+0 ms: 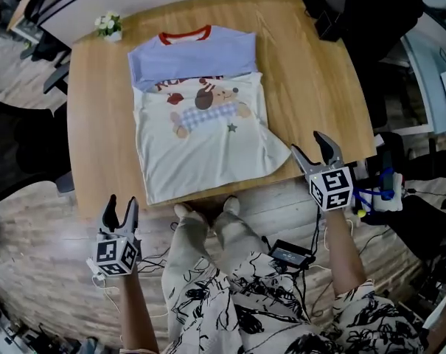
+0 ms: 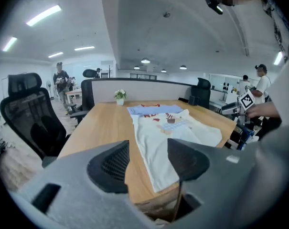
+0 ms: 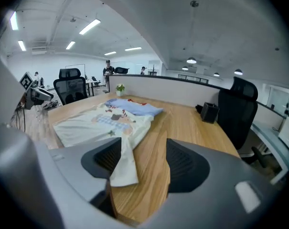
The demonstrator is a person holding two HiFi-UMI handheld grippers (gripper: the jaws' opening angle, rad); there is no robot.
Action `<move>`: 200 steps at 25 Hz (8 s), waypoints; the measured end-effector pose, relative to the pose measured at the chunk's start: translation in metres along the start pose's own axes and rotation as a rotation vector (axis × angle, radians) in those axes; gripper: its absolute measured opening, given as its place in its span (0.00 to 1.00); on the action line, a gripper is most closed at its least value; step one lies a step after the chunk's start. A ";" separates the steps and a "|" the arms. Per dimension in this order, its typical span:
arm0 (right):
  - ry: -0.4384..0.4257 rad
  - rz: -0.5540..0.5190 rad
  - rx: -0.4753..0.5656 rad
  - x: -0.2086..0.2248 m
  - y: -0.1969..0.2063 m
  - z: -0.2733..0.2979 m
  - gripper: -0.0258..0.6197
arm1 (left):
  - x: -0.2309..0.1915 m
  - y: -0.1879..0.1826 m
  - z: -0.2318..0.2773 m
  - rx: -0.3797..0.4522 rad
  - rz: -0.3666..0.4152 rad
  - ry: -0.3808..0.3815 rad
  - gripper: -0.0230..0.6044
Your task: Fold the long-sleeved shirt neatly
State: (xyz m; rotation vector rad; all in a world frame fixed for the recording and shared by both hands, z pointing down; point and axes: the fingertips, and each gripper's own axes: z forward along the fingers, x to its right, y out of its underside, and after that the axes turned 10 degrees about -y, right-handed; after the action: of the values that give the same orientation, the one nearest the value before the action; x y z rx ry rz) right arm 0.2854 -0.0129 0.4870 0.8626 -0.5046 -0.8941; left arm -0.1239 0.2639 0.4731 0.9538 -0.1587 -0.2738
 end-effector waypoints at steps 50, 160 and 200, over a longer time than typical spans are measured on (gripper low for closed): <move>-0.246 0.416 -0.002 -0.079 0.086 -0.043 0.10 | -0.010 0.052 -0.023 -0.059 -0.302 0.014 0.08; 0.023 -0.066 0.374 0.151 -0.290 0.140 0.05 | -0.126 -0.324 0.231 0.431 0.078 -0.056 0.05; 0.246 -0.155 0.678 0.004 -0.186 -0.211 0.05 | -0.026 -0.213 -0.143 0.695 -0.034 -0.252 0.04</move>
State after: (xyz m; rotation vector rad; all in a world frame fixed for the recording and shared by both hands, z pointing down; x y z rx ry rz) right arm 0.3491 0.0126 0.2140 1.6259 -0.5366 -0.7442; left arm -0.1471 0.2670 0.2165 1.6103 -0.4903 -0.3804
